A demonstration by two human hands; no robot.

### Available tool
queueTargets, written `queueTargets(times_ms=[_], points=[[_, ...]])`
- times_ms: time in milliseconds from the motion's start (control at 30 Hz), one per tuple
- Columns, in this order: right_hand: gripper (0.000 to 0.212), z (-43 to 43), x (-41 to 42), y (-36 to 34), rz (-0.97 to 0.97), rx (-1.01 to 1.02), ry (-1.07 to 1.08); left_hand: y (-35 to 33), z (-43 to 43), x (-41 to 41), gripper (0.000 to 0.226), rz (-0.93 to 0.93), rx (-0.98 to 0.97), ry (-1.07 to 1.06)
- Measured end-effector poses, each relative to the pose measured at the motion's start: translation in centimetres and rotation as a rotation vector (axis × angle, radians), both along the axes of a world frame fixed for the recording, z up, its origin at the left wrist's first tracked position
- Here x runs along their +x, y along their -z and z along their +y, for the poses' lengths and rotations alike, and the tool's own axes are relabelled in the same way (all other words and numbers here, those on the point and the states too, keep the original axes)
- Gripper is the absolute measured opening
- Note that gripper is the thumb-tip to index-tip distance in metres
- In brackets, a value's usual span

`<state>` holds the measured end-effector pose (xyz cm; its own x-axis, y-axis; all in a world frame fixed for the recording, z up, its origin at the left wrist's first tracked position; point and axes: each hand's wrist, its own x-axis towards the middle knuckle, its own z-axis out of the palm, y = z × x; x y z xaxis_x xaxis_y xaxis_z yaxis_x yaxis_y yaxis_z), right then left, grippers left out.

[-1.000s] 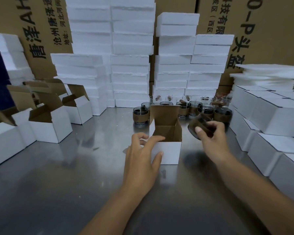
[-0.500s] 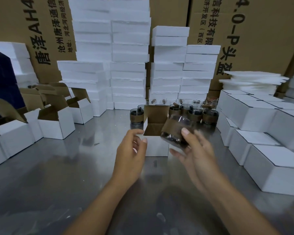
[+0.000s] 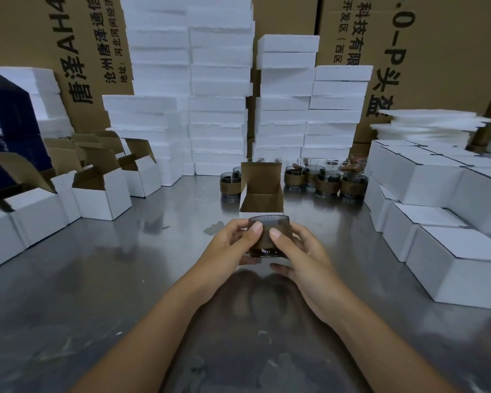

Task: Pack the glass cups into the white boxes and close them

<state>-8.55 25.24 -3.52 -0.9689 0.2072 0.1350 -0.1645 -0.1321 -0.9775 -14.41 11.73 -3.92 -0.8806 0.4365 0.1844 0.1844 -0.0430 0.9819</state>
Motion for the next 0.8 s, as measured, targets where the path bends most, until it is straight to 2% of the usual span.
queueTargets(times_ms=[100,167,267,400,800], points=[[0.064,0.0,0.0,0.0,-0.001,-0.004,-0.007,0.1,0.1,0.0,0.072,-0.005,-0.004,-0.001],[0.069,0.2,0.0,0.0,-0.001,-0.012,0.013,0.1,0.1,0.0,0.07,-0.031,0.01,0.026],[0.056,0.6,-0.2,-0.2,-0.009,-0.084,-0.013,-0.1,-0.1,-0.1,0.058,-0.056,0.085,0.048],[0.023,0.9,-0.6,-0.4,-0.041,-0.227,-0.055,-0.1,-0.2,-0.4,0.051,-0.064,0.148,0.035],[0.032,1.1,-1.2,-0.1,-0.108,-0.272,-0.052,0.4,0.0,-0.8,0.049,0.054,0.115,-0.005]])
